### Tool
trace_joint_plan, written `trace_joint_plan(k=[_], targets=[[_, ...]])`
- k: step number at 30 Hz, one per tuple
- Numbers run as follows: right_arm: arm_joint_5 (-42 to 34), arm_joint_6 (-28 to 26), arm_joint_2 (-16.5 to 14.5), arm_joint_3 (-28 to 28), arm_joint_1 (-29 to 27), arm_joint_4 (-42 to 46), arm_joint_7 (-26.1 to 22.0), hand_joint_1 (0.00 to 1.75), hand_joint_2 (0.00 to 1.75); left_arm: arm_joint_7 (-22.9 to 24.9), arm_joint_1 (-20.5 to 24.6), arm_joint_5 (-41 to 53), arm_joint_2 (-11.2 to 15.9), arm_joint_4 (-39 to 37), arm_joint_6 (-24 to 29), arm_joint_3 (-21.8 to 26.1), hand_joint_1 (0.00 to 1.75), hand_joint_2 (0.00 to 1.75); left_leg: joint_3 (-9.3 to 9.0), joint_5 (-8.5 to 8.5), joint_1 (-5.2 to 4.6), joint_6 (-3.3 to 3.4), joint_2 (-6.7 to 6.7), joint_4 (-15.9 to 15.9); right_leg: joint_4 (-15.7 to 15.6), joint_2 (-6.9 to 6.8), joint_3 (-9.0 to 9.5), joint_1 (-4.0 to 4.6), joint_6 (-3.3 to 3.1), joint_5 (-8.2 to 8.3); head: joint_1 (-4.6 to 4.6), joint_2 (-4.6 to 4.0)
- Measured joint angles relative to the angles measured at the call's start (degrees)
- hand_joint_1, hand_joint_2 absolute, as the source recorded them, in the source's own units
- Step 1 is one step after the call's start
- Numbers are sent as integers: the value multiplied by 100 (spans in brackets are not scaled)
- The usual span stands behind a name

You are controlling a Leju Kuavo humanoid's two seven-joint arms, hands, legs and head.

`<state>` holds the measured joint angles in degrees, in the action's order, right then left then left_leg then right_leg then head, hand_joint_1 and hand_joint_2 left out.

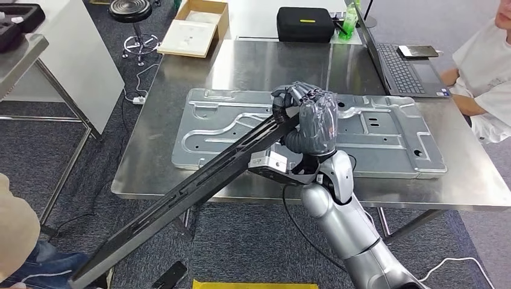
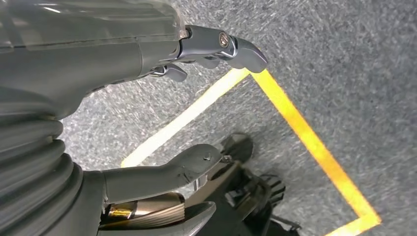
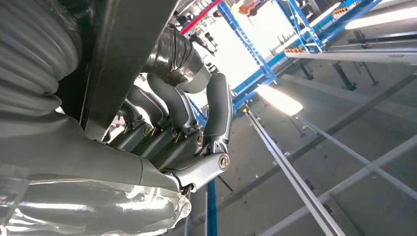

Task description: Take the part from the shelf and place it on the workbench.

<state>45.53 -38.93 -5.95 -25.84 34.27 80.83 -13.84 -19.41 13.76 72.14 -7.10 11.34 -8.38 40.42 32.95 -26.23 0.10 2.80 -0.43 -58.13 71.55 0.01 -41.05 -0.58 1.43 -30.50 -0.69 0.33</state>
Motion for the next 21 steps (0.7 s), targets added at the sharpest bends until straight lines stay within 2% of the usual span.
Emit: trace_joint_plan(k=[1,2,3,5,6,7,10,11,12,13,14,16,17,18,19,20,21], targets=[[0,0,1,4,-4,-10,0,175,175,-1,-3,3,-2,0,1,-3,0,175,-39,-38,-12,13,-2,-2,257,0,-201,0,-3,-43,0,0],[0,0,1,7,-8,-22,0,175,175,-2,-9,6,-2,0,1,-7,0,175,-88,-83,-22,17,-5,-3,344,0,-322,0,-11,11,1,0],[0,0,1,8,-9,-31,0,175,175,-2,-14,10,-3,0,0,-13,0,175,-152,-131,-30,17,-10,-5,221,0,-336,3,-29,170,0,0],[0,0,1,9,1,-38,0,175,175,-4,-17,15,-13,-1,-2,-23,0,175,-300,-246,-39,0,-17,1,-481,-1,-126,30,-100,678,0,0],[0,-1,1,12,11,-40,0,175,175,-7,-12,16,-22,-1,-3,-27,0,175,-363,-299,-42,-19,-23,7,-821,-2,-6,57,-139,829,1,0],[0,-3,-1,15,22,-43,0,175,175,-10,-5,15,-32,-2,-3,-29,0,175,-401,-345,-42,-48,-27,22,-1061,-2,87,84,-172,902,0,0],[1,-8,-5,31,40,-45,0,175,175,-14,8,15,-44,-2,-4,-33,0,175,-494,-355,-46,-149,-20,-4,-1274,16,244,104,-255,815,-3,0],[2,-9,-8,34,43,-43,0,175,175,-16,9,15,-44,-2,-4,-33,0,175,-499,-338,-45,-173,-13,-96,-1313,23,323,89,-282,792,-3,0],[2,-9,-15,35,52,-40,0,175,175,-17,16,15,-44,-2,-4,-34,0,175,-420,-324,-42,-195,-10,-286,-1336,25,414,72,-312,743,-1,0],[2,-9,-22,35,60,-38,0,175,175,-19,23,15,-44,-2,-3,-35,0,175,-276,-347,-34,-214,-7,-560,-1350,22,509,62,-334,694,-1,0],[2,-9,-27,35,68,-38,0,175,175,-20,28,14,-45,-2,-3,-36,0,175,-58,-407,-19,-239,-3,-897,-1355,16,595,58,-348,638,-1,0],[3,-9,-33,35,71,-42,0,175,175,-16,17,10,-48,-2,1,-36,0,175,423,-699,7,-291,-1,-1438,-1354,10,754,50,-358,522,-1,0],[5,-9,-34,35,68,-45,0,175,175,-9,4,7,-48,-2,11,-36,0,175,600,-850,21,-313,0,-1513,-1353,14,840,44,-351,461,-1,0],[9,-9,-34,35,66,-48,0,175,175,-1,-6,3,-48,-2,25,-36,0,175,702,-912,34,-327,1,-1429,-1352,19,928,35,-340,398,-1,0],[16,-9,-34,35,64,-50,2,175,175,9,-11,-2,-48,-2,50,-36,0,175,736,-805,46,-337,4,-1200,-1351,25,1022,27,-326,329,-1,0],[25,-10,-34,35,61,-50,5,175,175,16,-14,-4,-48,-2,78,-36,0,175,718,-505,58,-340,9,-864,-1352,28,1100,22,-308,257,-1,0],[34,-11,-34,35,59,-52,10,175,175,22,-18,-6,-48,-2,103,-36,0,175,696,-122,58,-335,16,-514,-1336,31,1174,22,-286,189,-1,0]])
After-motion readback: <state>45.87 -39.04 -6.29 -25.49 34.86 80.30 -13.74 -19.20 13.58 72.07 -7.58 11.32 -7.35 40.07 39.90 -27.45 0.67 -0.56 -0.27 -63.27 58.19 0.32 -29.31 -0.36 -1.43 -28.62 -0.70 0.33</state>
